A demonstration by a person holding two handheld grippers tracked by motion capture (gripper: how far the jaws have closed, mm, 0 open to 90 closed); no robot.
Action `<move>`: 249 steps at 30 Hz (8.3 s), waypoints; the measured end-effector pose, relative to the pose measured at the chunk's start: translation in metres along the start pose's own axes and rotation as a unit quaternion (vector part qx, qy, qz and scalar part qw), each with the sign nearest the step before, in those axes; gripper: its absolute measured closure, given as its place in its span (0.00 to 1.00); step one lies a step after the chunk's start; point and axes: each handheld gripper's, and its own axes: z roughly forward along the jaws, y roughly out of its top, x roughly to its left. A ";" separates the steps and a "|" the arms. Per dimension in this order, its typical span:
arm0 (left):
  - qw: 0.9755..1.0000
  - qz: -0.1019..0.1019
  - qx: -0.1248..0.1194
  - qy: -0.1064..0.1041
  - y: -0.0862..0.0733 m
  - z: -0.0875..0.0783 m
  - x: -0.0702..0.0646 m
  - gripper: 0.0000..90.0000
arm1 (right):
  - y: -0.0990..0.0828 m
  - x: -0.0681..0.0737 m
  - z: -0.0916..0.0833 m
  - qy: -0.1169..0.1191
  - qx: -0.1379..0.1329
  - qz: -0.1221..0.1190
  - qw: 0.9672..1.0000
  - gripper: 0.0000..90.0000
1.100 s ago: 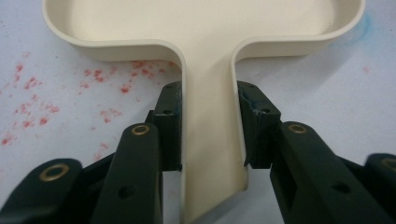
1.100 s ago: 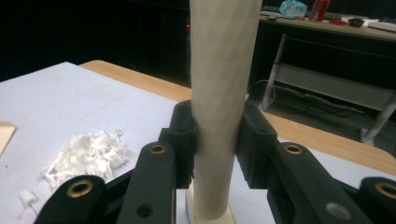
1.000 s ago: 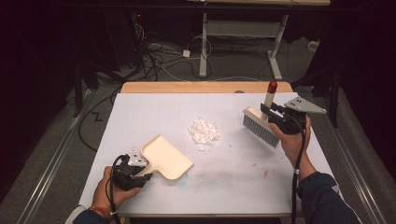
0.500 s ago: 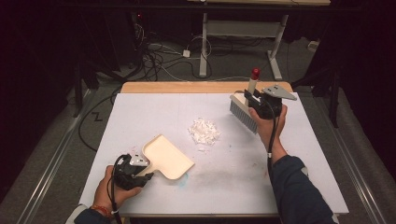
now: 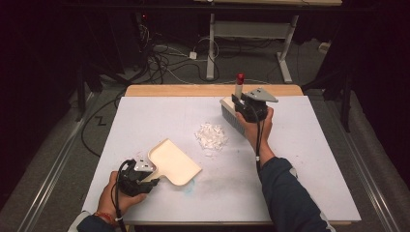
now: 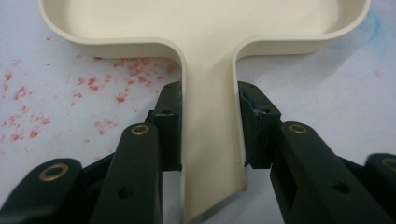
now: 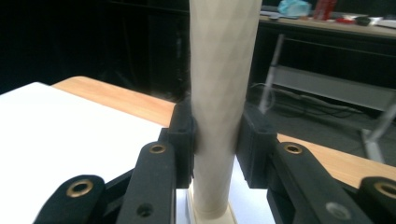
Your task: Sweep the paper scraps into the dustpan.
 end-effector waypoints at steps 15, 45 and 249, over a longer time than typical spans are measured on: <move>1.000 0.019 0.014 -0.006 0.011 0.001 0.001 0.70 | -0.006 0.039 -0.009 0.074 -0.006 -0.012 0.997 0.79; 0.999 0.024 0.033 -0.024 0.035 0.009 0.006 0.70 | -0.010 0.111 -0.038 0.195 -0.001 -0.061 0.979 0.78; 0.997 0.043 0.056 -0.017 0.011 -0.012 0.010 0.70 | -0.005 0.080 -0.130 0.242 0.050 -0.127 0.961 0.79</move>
